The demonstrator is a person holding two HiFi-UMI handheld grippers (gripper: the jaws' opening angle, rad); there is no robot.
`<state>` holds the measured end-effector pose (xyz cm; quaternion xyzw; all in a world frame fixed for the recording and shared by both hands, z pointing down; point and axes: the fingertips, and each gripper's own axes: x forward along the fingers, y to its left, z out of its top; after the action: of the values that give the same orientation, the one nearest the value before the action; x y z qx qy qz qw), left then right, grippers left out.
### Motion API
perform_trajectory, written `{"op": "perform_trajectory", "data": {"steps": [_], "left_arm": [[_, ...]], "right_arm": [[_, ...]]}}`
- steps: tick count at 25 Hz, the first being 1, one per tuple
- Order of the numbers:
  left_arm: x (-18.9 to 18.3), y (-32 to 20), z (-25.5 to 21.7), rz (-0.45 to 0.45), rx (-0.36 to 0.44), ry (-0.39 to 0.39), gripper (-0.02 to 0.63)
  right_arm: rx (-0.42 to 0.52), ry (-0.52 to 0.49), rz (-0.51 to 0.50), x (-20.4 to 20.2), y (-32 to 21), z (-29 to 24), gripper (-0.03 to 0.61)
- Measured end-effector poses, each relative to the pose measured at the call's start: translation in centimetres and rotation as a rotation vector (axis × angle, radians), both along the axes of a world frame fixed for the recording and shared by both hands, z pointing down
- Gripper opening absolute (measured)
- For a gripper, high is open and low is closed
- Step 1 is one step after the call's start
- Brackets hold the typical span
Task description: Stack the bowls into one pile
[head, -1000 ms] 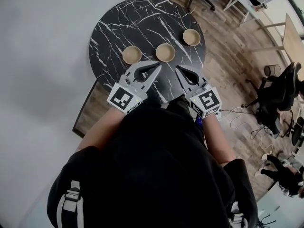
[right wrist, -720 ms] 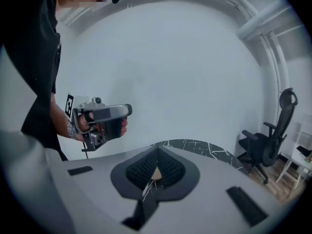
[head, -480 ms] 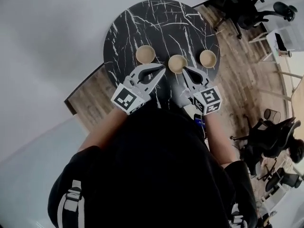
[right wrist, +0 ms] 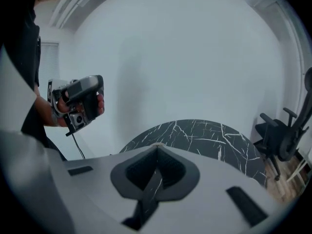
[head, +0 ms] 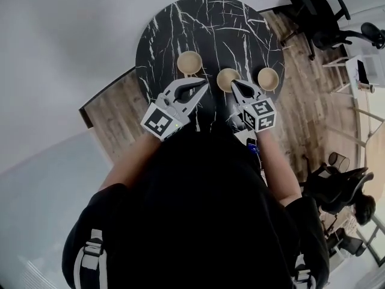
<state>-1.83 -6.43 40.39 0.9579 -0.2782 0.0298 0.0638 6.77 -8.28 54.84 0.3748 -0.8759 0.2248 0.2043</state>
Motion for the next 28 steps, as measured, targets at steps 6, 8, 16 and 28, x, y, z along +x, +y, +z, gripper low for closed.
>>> {"op": "perform_trajectory", "data": {"steps": [6,8,16,28], "left_arm": [[-0.9,0.2,0.6,-0.042,0.022,-0.005,0.005],[-1.1,0.3,0.9,-0.045,0.015,-0.001,0.005],[-1.1,0.7,1.7,-0.035,-0.007,0.004,0.005],[-0.6,1.1,1.6,-0.022,0.000,0.010,0.005]], "right_arm": [[-0.034,0.040,-0.052,-1.2,0.1,2.4,-0.006],[-0.049,0.058,-0.067,-1.6,0.1,3.6,-0.006],[-0.144,0.187,-0.119,-1.4,1.3,10.0,-0.006],[-0.312,0.357,-0.287,-1.0,3.7,16.4,0.066]]}}
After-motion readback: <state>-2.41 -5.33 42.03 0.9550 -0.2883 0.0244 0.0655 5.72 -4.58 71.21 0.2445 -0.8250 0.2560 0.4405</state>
